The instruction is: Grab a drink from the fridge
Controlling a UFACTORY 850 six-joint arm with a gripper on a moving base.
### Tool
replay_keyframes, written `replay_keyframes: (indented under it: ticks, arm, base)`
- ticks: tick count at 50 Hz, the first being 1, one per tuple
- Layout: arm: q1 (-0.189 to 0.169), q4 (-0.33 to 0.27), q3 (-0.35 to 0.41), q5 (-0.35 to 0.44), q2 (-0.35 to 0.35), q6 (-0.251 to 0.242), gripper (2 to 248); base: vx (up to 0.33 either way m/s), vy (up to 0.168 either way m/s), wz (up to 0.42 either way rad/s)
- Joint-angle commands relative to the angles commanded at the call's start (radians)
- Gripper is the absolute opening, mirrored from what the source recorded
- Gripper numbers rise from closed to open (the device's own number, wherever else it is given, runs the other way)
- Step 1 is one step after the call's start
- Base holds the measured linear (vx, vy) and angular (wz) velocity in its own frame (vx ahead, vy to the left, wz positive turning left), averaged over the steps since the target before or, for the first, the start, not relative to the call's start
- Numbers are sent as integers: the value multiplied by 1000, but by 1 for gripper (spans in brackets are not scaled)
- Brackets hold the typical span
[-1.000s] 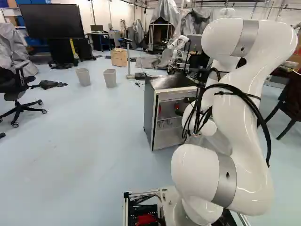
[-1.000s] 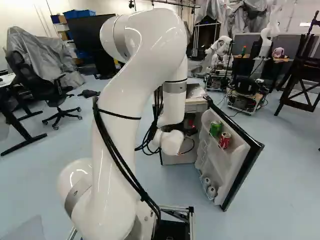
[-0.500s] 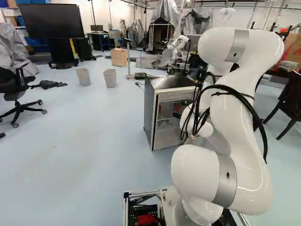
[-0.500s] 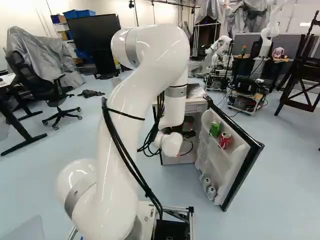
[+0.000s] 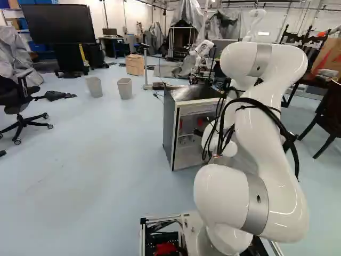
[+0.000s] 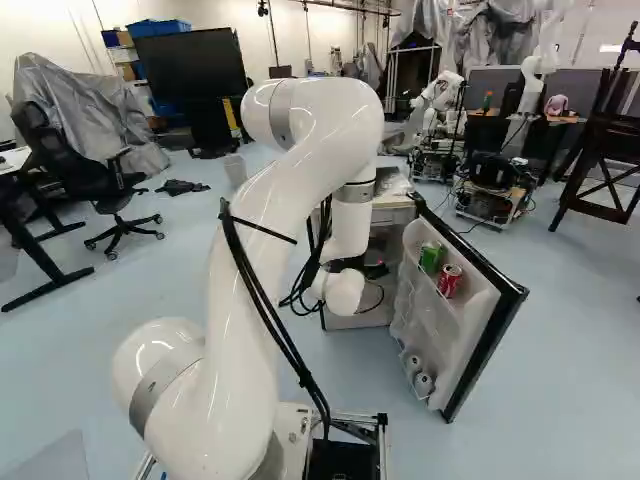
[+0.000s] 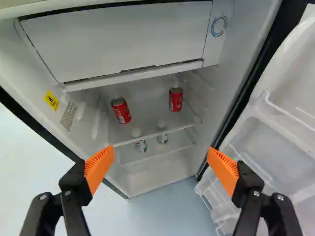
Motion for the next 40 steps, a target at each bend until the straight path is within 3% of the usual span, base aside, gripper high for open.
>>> replay_keyframes:
  ticks: [40]
  arm:
    - [28,0,-173,88,-185,0,247]
  base:
    - [0,0,0]
